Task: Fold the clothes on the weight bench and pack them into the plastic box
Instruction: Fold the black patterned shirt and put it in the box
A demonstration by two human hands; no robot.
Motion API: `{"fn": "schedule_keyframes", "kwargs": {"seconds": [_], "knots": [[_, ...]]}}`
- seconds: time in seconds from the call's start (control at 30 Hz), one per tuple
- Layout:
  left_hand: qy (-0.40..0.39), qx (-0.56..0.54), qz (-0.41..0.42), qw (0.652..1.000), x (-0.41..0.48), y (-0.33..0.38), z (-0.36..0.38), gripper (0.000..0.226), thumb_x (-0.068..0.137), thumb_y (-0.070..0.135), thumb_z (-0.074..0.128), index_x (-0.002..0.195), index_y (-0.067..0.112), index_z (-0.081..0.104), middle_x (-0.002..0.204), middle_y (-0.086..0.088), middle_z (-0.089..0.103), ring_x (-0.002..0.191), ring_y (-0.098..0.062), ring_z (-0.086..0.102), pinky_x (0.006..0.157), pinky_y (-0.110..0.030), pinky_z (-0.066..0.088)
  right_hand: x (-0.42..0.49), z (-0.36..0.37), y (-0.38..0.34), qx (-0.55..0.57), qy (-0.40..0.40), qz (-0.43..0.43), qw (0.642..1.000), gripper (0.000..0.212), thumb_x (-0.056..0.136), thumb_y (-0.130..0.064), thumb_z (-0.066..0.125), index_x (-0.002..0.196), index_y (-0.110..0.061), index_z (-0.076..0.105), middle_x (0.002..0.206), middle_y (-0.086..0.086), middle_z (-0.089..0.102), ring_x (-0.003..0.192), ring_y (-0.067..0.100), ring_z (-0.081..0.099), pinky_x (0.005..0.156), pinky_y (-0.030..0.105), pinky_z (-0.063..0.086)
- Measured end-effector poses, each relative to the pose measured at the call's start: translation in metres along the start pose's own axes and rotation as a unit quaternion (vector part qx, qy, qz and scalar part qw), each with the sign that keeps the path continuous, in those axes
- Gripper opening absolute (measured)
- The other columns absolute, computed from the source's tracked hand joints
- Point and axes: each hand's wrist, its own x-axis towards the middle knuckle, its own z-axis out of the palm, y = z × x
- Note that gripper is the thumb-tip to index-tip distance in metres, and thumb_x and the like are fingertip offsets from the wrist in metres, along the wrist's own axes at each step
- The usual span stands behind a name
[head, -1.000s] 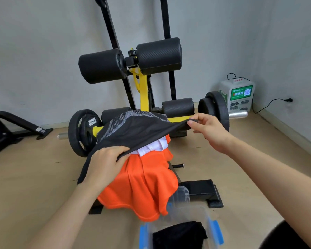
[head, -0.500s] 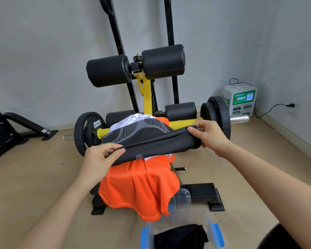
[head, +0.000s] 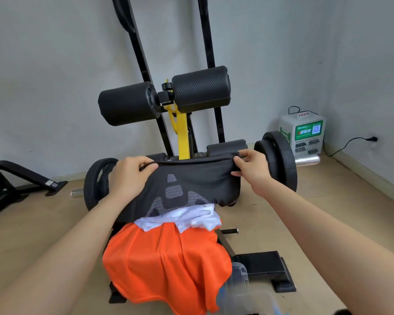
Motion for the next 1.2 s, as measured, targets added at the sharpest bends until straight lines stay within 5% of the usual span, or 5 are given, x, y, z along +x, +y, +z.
{"fn": "schedule_keyframes", "kwargs": {"seconds": [0.27,0.57,0.8,1.0,1.2], "knots": [[-0.080,0.039,-0.089,0.992,0.006,-0.027,0.035,0.008,0.091,0.037,0.067,0.095,0.037,0.074,0.101,0.005,0.074,0.108,-0.026,0.065,0.083,-0.037,0.049,-0.011,0.016,0.024,-0.130,-0.126,-0.003,0.984,0.061,0.088,-0.006,0.070,0.144,-0.016,0.046,0.143,0.004,0.051,0.130,0.023,0.051,0.107,0.039,0.044],[-0.115,0.008,-0.104,0.988,-0.044,-0.039,-0.001,0.053,0.080,0.040,0.072,0.131,0.037,0.059,0.128,0.011,0.067,0.122,-0.019,0.060,0.092,-0.038,0.048,-0.061,0.050,0.004,-0.294,-0.177,-0.245,0.907,0.037,0.082,-0.002,0.061,0.115,-0.016,0.071,0.119,0.001,0.068,0.112,0.019,0.058,0.093,0.020,0.036],[-0.088,0.018,-0.082,0.993,-0.088,-0.062,-0.021,0.065,0.075,0.046,0.075,0.136,0.036,0.056,0.132,0.011,0.061,0.121,-0.015,0.060,0.091,-0.038,0.052,-0.089,0.102,-0.013,-0.344,-0.237,-0.337,0.844,0.037,0.084,-0.023,0.064,0.121,-0.023,0.068,0.129,-0.004,0.064,0.121,0.024,0.054,0.101,0.044,0.044],[-0.066,0.025,-0.100,0.992,-0.093,-0.094,-0.025,0.015,0.089,0.046,0.065,0.100,0.037,0.070,0.086,0.013,0.072,0.089,-0.021,0.067,0.066,-0.034,0.050,-0.098,0.128,-0.013,-0.496,-0.324,-0.286,0.754,0.060,0.094,-0.053,0.050,0.150,-0.041,0.034,0.161,-0.007,0.028,0.142,0.028,0.032,0.109,0.048,0.032],[0.025,-0.190,-0.173,0.966,-0.070,-0.115,-0.024,0.021,0.087,0.038,0.070,0.078,0.019,0.073,0.073,-0.005,0.072,0.077,-0.026,0.070,0.073,-0.052,0.056,-0.098,0.133,-0.008,-0.534,-0.319,-0.286,0.729,0.065,0.092,-0.062,0.046,0.152,-0.048,0.022,0.165,-0.009,0.013,0.139,0.028,0.034,0.107,0.049,0.029]]}}
